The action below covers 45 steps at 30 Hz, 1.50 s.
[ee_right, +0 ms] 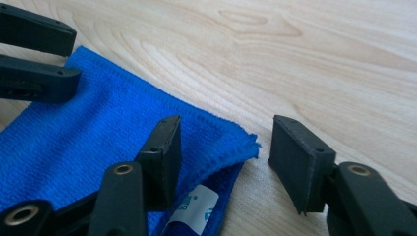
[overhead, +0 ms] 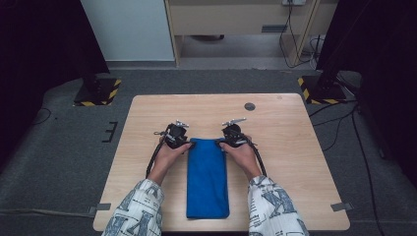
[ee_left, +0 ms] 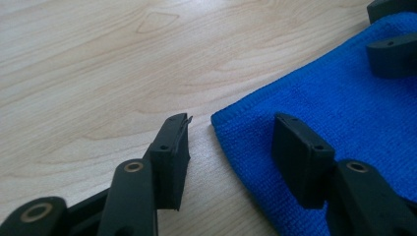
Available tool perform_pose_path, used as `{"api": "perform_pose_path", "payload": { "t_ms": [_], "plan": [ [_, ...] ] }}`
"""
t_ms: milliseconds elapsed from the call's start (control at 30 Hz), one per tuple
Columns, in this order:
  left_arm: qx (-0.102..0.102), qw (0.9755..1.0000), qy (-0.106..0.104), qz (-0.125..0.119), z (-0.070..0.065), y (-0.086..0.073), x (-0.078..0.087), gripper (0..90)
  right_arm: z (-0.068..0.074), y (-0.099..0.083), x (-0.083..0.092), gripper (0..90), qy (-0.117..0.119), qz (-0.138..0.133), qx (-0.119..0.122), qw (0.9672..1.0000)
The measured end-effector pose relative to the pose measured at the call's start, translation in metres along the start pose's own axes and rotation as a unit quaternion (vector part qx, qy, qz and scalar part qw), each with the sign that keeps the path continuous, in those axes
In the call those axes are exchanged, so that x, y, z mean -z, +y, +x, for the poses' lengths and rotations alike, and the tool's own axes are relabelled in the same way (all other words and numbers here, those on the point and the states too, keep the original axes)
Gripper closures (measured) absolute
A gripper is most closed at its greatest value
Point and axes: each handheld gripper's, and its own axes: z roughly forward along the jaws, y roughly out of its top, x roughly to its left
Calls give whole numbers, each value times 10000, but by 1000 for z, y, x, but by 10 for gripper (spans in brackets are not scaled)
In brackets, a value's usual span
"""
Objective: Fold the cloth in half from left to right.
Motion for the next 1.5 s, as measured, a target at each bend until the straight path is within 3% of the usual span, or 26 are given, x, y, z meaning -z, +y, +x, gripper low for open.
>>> {"api": "perform_pose_path", "payload": {
  "t_ms": [200, 367, 400, 433, 500, 667, 733, 833, 867, 967, 1333, 1500],
  "plan": [
    [70, 9999, -14, -147, 0, -4, 0, 579, 0, -1, -1, 557, 31, -56, 150, 9999],
    [166, 9994, -221, -185, -5, -6, -1, 695, 3, -2, -1, 748, 208, -6, 291, 9994],
    [166, 9994, -221, -185, -5, -6, -1, 718, 3, -2, -1, 748, 208, -6, 291, 9994],
    [141, 9995, -222, -173, -7, -6, -1, 741, 3, -2, -1, 817, 269, 13, 343, 9990],
    [151, 9995, -254, -148, -7, -6, -1, 784, 3, -3, 0, 856, 326, 22, 359, 9988],
    [97, 9993, -284, -217, -8, -6, 0, 855, 1, -3, 2, 871, 375, -48, 372, 9986],
    [-25, 9990, -260, -357, -10, -3, 5, 858, 0, -2, 7, 872, 420, -163, 314, 9985],
    [22, 9983, -284, -508, -10, 0, 10, 860, -2, 1, 12, 872, 469, -287, 258, 9982],
    [46, 9978, -298, -583, -10, 1, 13, 860, -3, 2, 19, 872, 495, -443, 260, 9975],
    [-17, 9966, -318, -763, -14, 8, 25, 860, -3, 5, 31, 872, 535, -556, 247, 9967],
    [-168, 9944, -221, -1018, -18, 28, 48, 863, -3, 24, 58, 872, 620, -898, 326, 9935],
    [-383, 9930, -184, -1100, -17, 37, 52, 862, -4, 32, 63, 872, 582, -983, 397, 9927]
  ]
}}
